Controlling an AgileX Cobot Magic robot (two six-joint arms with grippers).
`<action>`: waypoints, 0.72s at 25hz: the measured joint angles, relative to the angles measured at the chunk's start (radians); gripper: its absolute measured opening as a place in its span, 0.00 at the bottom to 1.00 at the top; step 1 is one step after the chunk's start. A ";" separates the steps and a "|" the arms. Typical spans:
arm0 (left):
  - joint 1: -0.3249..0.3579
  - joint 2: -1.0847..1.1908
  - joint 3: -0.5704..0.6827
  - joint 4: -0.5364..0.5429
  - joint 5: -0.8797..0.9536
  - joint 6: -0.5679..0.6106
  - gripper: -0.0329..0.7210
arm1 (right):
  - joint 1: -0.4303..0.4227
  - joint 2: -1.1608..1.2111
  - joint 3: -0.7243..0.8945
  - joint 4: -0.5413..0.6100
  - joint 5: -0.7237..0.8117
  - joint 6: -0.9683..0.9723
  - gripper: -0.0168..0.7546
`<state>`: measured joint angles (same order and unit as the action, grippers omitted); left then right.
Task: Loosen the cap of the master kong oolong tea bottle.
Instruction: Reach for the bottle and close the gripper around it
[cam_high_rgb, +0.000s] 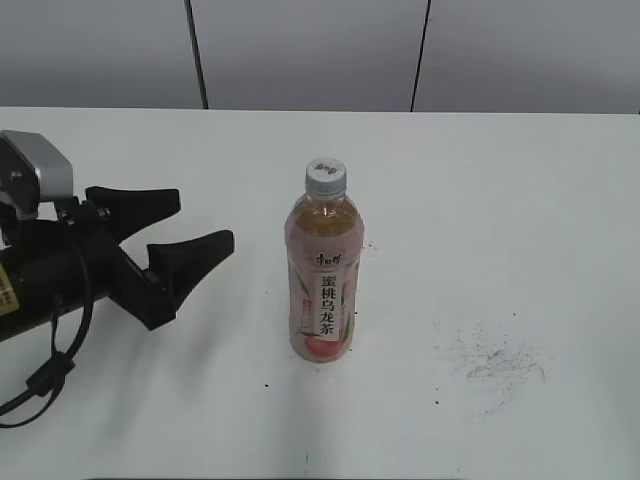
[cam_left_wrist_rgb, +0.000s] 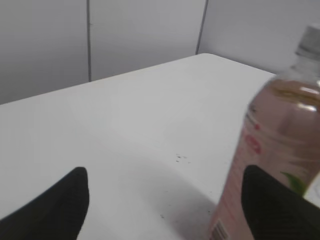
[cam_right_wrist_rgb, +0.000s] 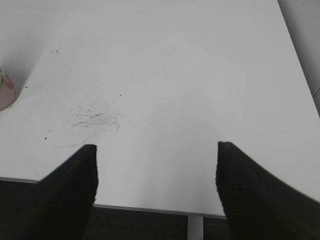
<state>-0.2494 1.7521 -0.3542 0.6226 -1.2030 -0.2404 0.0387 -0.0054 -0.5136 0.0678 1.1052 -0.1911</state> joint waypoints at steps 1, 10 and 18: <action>0.000 0.000 0.000 0.038 0.000 -0.014 0.79 | 0.000 0.000 0.000 0.000 0.000 0.000 0.74; 0.000 0.000 0.000 0.222 -0.001 -0.149 0.82 | 0.000 0.000 0.000 0.000 0.000 0.000 0.74; -0.060 0.000 -0.010 0.266 -0.001 -0.156 0.83 | 0.000 0.000 0.000 0.000 0.000 0.000 0.74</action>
<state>-0.3095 1.7521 -0.3644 0.8884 -1.2038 -0.3965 0.0387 -0.0054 -0.5136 0.0678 1.1052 -0.1911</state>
